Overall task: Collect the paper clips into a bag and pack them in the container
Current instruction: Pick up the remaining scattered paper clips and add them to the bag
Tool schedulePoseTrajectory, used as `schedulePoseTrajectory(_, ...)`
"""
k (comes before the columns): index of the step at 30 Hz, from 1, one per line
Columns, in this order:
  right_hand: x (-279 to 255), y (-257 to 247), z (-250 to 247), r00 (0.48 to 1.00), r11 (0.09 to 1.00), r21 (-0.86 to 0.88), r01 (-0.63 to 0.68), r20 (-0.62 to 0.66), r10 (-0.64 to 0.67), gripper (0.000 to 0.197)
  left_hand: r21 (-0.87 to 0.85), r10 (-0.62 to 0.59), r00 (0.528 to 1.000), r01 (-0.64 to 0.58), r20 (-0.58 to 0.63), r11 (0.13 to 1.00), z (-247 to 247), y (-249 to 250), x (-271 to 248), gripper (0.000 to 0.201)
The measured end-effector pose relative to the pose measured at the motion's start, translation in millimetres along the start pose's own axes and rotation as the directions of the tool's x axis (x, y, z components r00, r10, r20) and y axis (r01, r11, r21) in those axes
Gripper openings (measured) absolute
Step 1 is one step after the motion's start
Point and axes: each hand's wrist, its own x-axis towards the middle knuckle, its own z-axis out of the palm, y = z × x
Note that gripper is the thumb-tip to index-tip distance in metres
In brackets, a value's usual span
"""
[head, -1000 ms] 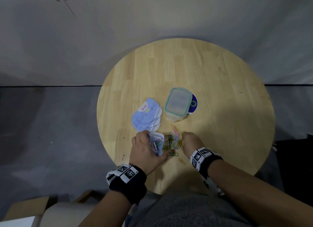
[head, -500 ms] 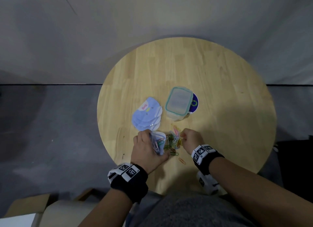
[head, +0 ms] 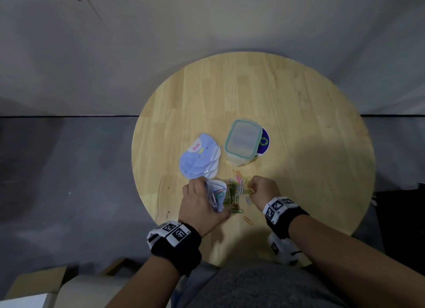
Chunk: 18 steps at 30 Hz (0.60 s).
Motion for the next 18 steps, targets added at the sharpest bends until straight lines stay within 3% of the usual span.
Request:
schedulePoseTrajectory(4, -11.9, -5.0, -31.9, 0.999, 0.977, 0.214, -0.001, -0.044, 0.010, 0.024, -0.032, 0.004, 1.000, -0.003, 0.028, 0.999, 5.2, 7.0, 3.5, 0.077)
schedulePoseTrajectory(9, -32.0, -39.5, -77.0, 0.994, 0.852, 0.513, 0.104, -0.026, -0.106, 0.026, -0.052, 0.075, 0.997, -0.075, -0.007, 0.996, 6.4, 26.7, 11.8, 0.081)
schedulePoseTrajectory(14, -39.1, -67.6, -77.9, 0.978, 0.876, 0.438, 0.204, -0.122, -0.167, 0.028, -0.114, 0.083, 0.995, -0.088, -0.049, 0.990, 0.3, 54.2, 21.1, 0.078)
schedulePoseTrajectory(18, -48.1, -70.5, -74.8, 0.964, 0.887, 0.382, 0.261, -0.147, -0.221, 0.011, -0.181, 0.076, 0.990, -0.097, -0.119, 0.979, -1.2, 62.2, 27.6, 0.068)
